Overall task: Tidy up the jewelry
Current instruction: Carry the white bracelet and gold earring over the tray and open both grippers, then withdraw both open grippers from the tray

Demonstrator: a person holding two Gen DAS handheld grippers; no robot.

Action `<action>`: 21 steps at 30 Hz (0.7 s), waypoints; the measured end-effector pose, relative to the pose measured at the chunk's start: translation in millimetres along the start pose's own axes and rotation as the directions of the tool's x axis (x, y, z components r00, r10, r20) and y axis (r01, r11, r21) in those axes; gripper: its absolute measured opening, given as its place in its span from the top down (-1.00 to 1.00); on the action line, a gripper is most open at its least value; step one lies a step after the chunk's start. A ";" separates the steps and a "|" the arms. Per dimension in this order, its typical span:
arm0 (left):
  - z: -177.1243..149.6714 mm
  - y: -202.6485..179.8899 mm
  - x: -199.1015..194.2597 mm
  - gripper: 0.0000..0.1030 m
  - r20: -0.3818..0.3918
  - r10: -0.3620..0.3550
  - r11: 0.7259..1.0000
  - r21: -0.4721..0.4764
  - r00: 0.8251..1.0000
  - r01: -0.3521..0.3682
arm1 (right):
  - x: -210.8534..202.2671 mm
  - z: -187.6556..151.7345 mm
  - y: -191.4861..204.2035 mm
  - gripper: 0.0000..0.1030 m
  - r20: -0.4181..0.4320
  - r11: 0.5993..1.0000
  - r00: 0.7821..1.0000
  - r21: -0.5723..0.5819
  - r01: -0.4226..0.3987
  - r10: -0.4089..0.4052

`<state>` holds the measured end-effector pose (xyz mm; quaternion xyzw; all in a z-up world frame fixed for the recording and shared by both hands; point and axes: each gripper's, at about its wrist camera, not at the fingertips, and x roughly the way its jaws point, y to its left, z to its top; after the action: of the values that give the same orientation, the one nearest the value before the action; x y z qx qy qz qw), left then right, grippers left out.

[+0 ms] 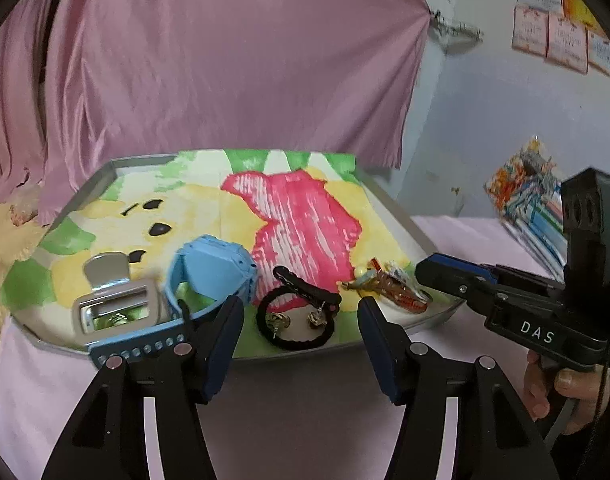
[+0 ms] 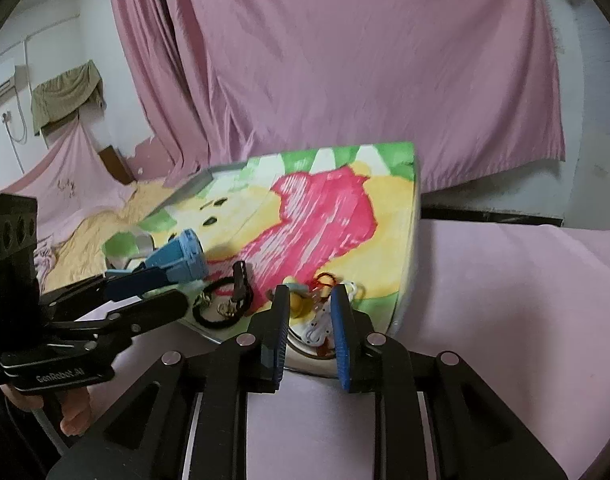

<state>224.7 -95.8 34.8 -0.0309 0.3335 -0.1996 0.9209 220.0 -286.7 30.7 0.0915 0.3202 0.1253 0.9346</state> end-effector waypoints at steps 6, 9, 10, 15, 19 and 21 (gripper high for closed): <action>-5.0 7.2 -28.7 -0.46 0.109 0.031 0.999 -0.044 0.994 -0.026 | -24.0 -5.2 1.9 0.14 0.090 1.000 0.995 0.008 0.030 -0.030; -8.8 11.8 -41.1 -0.54 0.142 0.063 0.996 -0.067 0.988 -0.054 | -36.6 -9.1 6.8 -0.08 0.128 0.999 0.990 0.005 0.051 -0.051; -10.1 13.1 -44.8 -0.57 0.147 0.074 0.995 -0.073 0.986 -0.064 | -41.7 -10.8 7.8 -0.14 0.145 0.998 0.988 0.006 0.056 -0.057; -23.0 15.7 -70.5 -0.94 0.210 0.152 0.987 -0.079 0.966 -0.139 | -70.0 -22.4 16.1 -0.48 0.243 0.997 0.967 0.009 0.081 -0.081; -31.9 18.1 -87.7 -0.97 0.233 0.206 0.978 -0.076 0.950 -0.193 | -87.5 -33.5 23.9 -0.59 0.282 0.996 0.955 0.015 0.091 -0.092; -37.0 20.3 -96.4 -0.98 0.246 0.220 0.975 -0.085 0.944 -0.205 | -94.8 -39.4 28.6 -0.78 0.296 0.995 0.950 0.011 0.097 -0.096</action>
<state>141.3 -36.9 60.3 -0.0467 0.2201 -0.0838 0.9707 118.1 -283.7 61.8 0.0918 0.1802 0.0647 0.9772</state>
